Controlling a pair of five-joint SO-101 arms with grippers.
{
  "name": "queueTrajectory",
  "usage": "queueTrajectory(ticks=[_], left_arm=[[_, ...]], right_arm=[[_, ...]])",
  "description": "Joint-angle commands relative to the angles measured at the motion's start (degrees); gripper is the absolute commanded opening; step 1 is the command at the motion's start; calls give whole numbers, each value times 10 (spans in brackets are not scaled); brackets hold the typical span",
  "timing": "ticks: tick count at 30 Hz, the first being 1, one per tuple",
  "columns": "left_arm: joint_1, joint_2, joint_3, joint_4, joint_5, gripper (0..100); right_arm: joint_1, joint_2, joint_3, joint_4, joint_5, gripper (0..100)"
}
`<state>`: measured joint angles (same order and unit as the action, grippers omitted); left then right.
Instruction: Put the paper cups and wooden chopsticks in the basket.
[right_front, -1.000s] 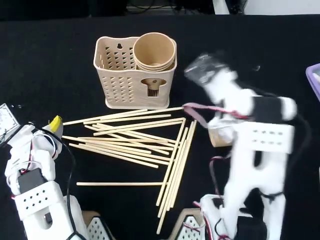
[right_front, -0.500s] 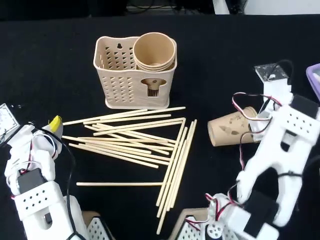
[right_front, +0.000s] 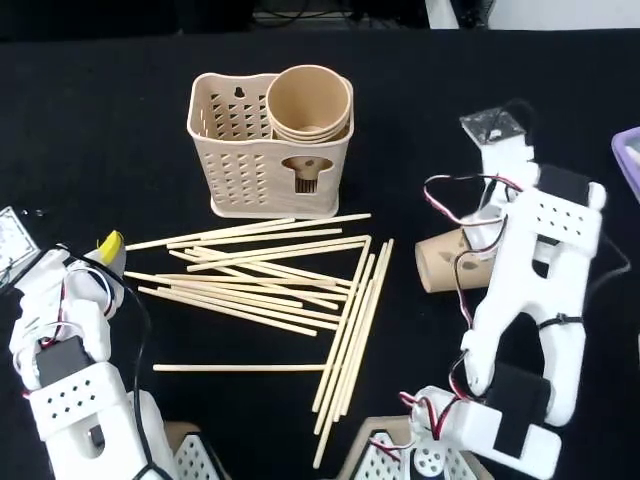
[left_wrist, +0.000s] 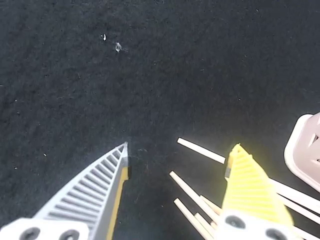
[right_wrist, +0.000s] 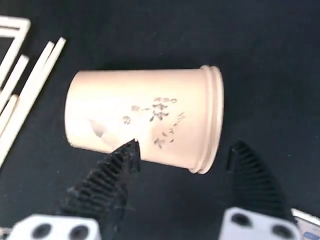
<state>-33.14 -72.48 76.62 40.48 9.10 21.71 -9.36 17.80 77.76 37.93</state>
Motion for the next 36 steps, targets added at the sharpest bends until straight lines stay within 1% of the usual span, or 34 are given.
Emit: queueTrajectory(ticks=[1, 8, 13, 16, 18, 20, 26, 30, 36], left_arm=[[1, -9, -16, -12, 2, 314], [4, -9, -16, -12, 2, 314], [4, -9, -16, -12, 2, 314], [3, -9, -16, -12, 2, 314], [2, -9, -16, -12, 2, 314], [2, -9, -16, -12, 2, 314], [2, -9, -16, -12, 2, 314], [2, -9, -16, -12, 2, 314], [1, -9, -16, -12, 2, 314]], right_arm=[[-8, -2, -30, -25, -12, 276], [18, 7, -22, -55, -11, 276], [20, 63, -33, -58, -16, 276], [20, 105, -54, -54, -39, 275], [19, 130, -70, -39, -39, 273], [18, 151, -91, -14, -38, 228], [18, 172, -148, 52, -37, 15], [17, 146, -175, 84, -37, 10], [2, 67, -225, 143, -37, 11]])
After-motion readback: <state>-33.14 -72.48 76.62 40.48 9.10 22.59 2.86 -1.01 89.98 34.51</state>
